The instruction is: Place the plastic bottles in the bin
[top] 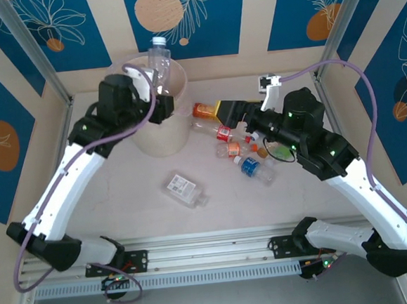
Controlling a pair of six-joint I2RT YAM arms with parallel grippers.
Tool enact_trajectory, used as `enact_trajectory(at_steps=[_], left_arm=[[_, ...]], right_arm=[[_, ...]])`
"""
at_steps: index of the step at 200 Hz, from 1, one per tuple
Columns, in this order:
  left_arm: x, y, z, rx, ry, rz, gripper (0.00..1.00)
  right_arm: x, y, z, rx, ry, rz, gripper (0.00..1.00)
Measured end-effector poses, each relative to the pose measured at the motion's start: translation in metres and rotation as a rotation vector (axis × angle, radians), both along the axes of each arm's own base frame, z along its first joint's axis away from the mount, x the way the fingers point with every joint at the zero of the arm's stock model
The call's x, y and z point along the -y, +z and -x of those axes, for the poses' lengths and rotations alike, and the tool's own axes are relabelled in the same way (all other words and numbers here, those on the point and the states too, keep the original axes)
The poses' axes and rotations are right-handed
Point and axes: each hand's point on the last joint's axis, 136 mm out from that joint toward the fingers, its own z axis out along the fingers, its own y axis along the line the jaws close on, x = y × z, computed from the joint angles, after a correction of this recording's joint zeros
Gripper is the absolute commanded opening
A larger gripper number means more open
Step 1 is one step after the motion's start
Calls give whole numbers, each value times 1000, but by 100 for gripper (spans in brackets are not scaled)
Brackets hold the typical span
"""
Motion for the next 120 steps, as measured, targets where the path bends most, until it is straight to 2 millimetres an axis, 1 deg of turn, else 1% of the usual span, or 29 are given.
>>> enact_trajectory(at_steps=[18, 41, 65, 81, 93, 120], left_arm=[[-15, -2, -22, -16, 28, -67, 34], [-29, -18, -43, -47, 27, -176, 32], [-38, -35, -55, -73, 0, -293, 32], [-47, -44, -59, -82, -12, -367, 33], [-56, -46, -63, -83, -14, -410, 33], [-80, -44, -76, -57, 13, -496, 33]], right_arm=[[0, -14, -2, -34, -7, 29, 99], [3, -24, -4, -55, -26, 52, 99], [10, -28, -1, -61, -50, 63, 99], [17, -27, 3, -54, -64, 61, 99], [22, -26, 5, -48, -78, 56, 99], [31, -25, 10, -43, -97, 49, 99]])
